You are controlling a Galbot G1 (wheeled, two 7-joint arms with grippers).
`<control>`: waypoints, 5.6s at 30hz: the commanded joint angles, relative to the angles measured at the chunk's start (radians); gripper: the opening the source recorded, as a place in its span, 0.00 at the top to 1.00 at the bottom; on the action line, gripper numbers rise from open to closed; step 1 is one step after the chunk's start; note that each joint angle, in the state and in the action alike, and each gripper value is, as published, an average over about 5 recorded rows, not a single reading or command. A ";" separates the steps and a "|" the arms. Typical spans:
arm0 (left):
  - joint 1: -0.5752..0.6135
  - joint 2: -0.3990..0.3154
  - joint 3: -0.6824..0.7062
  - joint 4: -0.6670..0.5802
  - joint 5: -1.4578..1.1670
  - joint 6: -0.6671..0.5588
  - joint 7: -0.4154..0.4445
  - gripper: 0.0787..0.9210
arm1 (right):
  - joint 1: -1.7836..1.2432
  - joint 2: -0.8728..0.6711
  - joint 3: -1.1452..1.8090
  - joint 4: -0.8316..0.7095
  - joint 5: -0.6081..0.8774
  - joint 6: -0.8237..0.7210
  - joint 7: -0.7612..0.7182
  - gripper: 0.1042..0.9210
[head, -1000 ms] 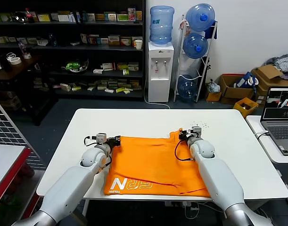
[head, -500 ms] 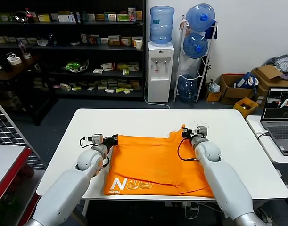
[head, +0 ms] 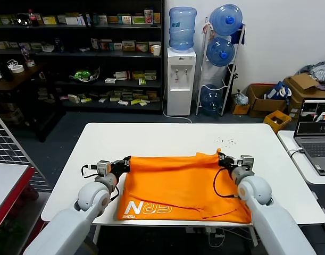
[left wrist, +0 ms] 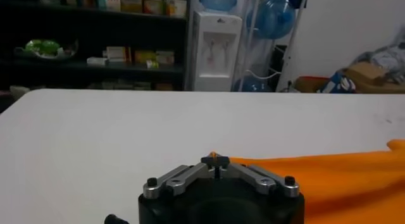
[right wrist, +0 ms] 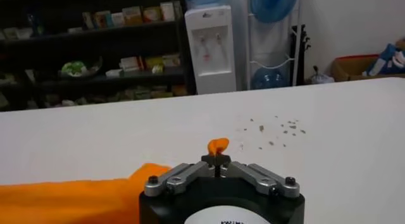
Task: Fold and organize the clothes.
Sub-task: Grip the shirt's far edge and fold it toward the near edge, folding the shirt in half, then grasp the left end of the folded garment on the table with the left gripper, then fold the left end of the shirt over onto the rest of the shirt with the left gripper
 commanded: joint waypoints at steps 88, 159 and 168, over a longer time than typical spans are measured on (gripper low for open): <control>0.448 0.008 -0.195 -0.248 0.128 -0.138 -0.048 0.96 | -0.500 -0.027 0.201 0.418 -0.051 0.014 0.039 0.12; 0.175 -0.155 0.049 -0.316 -0.263 0.052 -0.384 0.88 | -0.505 0.109 0.179 0.366 -0.139 0.044 0.053 0.12; 0.269 -0.049 -0.097 -0.370 -0.300 0.043 -0.344 0.57 | -0.491 0.110 0.167 0.359 -0.138 0.044 0.052 0.12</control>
